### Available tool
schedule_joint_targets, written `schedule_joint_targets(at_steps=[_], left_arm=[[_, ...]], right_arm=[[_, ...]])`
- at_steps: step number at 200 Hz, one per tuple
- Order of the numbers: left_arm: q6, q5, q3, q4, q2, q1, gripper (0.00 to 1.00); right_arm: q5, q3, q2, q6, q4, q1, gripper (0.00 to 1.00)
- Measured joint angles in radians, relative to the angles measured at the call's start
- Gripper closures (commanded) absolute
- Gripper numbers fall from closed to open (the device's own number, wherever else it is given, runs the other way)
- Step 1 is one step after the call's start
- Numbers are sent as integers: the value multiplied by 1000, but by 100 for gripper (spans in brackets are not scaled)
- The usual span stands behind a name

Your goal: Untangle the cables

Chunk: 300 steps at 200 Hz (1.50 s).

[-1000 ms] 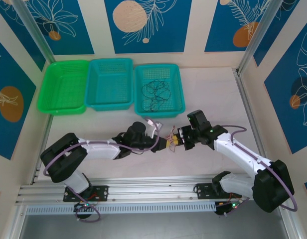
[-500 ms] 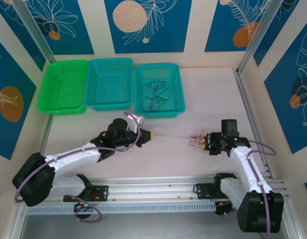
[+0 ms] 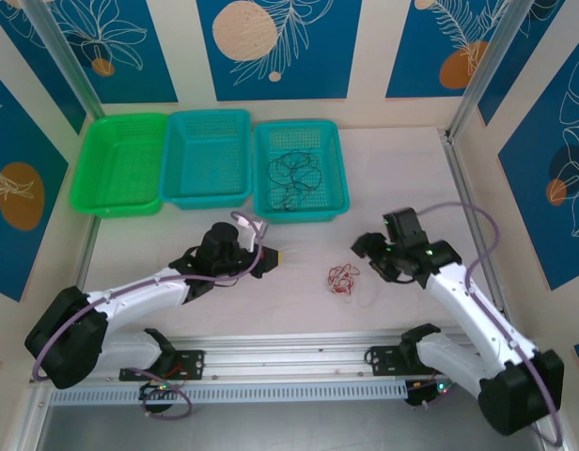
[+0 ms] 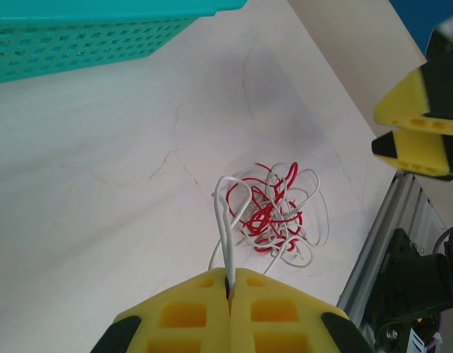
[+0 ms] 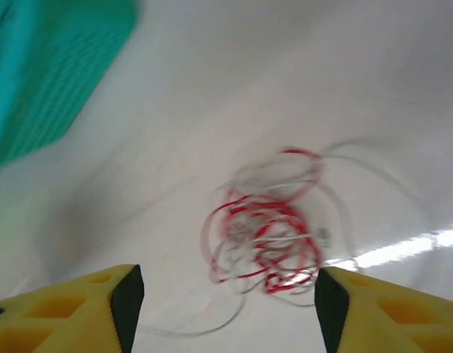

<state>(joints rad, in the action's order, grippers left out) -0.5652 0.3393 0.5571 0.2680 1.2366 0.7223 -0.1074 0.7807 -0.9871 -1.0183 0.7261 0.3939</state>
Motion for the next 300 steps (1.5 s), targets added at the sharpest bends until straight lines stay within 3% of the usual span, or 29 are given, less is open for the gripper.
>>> schedule_joint_targets(at_steps=[28,51,70,93,121,146,176,201,231,255,274,287,300], left_arm=[[0,0,0,-3,-4,0,100],[2,-10,-12,-32,-51,0,100],[13,-46,-23,-78,-127,-3,100],[26,-132,-33,-168,-276,-33,100],[48,-254,-31,-333,-477,-148,100],[92,-330,-2,-523,-580,-311,100],[113,-343,41,-686,-592,-507,100],[76,-310,37,-726,-572,-585,100],[9,-231,-17,-679,-532,-594,100],[-33,-169,-54,-649,-509,-594,100],[-47,-129,-56,-625,-516,-594,100],[-55,-102,-56,-599,-529,-594,100],[-57,-80,-48,-590,-535,-594,100]], right_arm=[[-79,142,-277,31,-7,179,33],[-174,187,-481,-14,25,256,37],[-222,186,-567,-55,60,268,55],[-261,156,-579,-74,63,243,93],[-274,69,-521,-75,42,118,100],[-288,-30,-361,-58,37,-87,100],[-282,-119,-117,-10,20,-391,100],[-235,-148,-17,53,-5,-534,100],[-131,-149,-41,112,-34,-521,100],[-33,-157,-51,134,-69,-439,98],[38,-157,-51,138,-113,-337,80],[58,-152,-51,133,-129,-253,58],[65,-130,-58,123,-119,-188,50]])
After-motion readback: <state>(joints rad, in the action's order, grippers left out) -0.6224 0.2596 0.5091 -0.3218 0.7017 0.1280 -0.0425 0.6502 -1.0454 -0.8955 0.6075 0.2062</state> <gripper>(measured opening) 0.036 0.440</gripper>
